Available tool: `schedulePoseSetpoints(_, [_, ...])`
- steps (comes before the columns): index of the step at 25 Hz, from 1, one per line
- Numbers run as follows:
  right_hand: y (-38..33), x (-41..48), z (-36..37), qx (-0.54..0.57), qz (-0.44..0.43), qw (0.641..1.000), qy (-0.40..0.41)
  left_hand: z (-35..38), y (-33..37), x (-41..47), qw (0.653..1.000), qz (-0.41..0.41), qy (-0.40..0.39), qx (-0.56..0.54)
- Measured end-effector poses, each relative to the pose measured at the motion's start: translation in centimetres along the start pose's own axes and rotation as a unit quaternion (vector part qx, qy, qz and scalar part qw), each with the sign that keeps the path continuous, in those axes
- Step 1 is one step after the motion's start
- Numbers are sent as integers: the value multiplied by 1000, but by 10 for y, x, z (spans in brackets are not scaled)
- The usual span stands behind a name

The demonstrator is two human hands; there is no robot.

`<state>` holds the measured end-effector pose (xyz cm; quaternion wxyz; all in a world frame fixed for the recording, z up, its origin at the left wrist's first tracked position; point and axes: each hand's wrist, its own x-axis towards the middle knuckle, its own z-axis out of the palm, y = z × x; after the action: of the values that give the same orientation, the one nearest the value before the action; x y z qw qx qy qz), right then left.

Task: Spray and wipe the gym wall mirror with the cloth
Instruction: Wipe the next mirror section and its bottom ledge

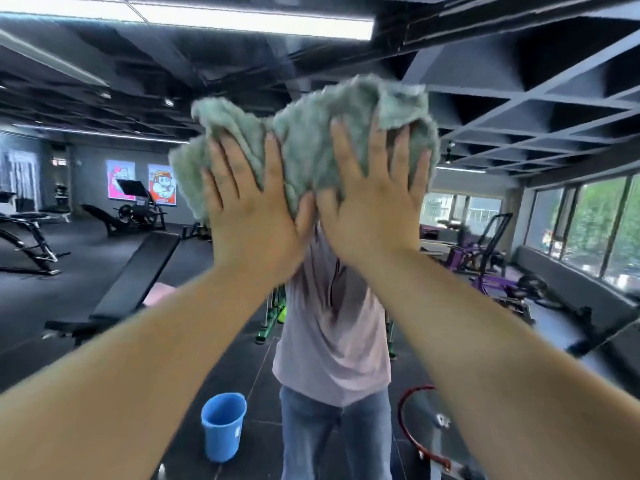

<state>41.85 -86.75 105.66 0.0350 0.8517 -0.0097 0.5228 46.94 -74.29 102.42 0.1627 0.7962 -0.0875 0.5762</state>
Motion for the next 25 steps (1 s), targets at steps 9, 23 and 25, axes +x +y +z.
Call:
schedulePoseSetpoints(9, [-41,80,-26,-78,-132,988,25,-28,-41,73,991,130,14,12])
schedulePoseSetpoints(23, [-86,115,-47,-56,-84,995,-10,-67,-62,123,979,153,-111,80])
schedulePoseSetpoints(25, [-89,122,-46,-33,-58,998,-10,-65,-52,126,984,113,-124,58])
